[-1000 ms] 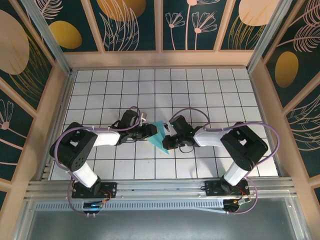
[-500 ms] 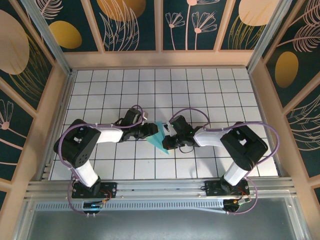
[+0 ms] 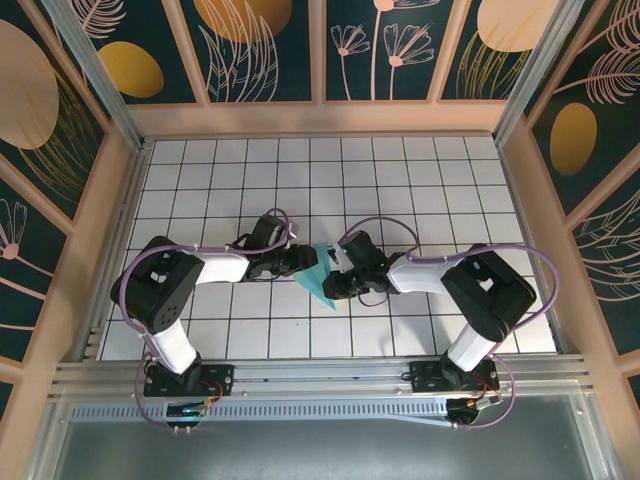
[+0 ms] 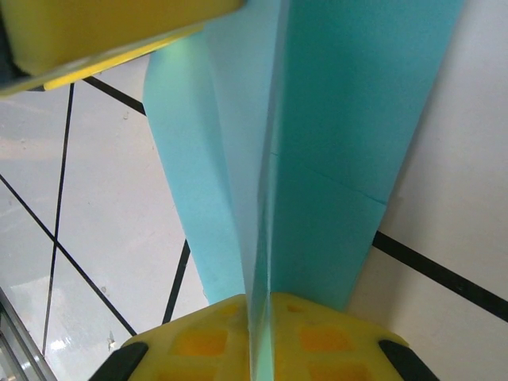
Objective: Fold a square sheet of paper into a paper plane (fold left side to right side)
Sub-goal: Fourth fold the wing at the center of the table.
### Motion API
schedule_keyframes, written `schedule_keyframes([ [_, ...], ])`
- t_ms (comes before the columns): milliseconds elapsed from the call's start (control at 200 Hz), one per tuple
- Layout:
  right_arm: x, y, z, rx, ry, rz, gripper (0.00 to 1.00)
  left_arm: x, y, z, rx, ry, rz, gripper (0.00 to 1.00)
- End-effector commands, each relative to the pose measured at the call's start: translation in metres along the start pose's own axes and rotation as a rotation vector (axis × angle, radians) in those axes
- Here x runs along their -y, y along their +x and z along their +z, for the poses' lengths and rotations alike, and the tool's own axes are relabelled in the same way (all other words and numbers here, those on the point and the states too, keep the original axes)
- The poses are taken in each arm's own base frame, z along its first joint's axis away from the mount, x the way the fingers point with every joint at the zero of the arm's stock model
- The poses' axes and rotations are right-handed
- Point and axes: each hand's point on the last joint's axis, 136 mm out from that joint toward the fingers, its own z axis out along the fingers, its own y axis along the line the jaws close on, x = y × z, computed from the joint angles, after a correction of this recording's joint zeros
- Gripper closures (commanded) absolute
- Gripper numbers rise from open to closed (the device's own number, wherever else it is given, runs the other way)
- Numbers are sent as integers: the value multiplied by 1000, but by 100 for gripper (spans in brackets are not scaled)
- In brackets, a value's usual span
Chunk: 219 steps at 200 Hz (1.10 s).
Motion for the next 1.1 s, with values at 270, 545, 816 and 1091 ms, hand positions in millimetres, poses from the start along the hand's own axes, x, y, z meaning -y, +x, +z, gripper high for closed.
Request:
schedule_keyframes([
  [270, -22, -32, -32, 125, -55, -30, 70, -31, 13, 6, -34, -112, -25, 56],
  [545, -20, -57, -49, 197, -179, 20, 63, -29, 12, 5, -29, -106, -23, 56],
  [816, -15, -63, -30, 160, -228, 62, 63, -28, 13, 6, -31, -105, -24, 56],
  [1091, -8, -62, -18, 141, -237, 87, 64, -27, 13, 7, -34, -102, -21, 56],
])
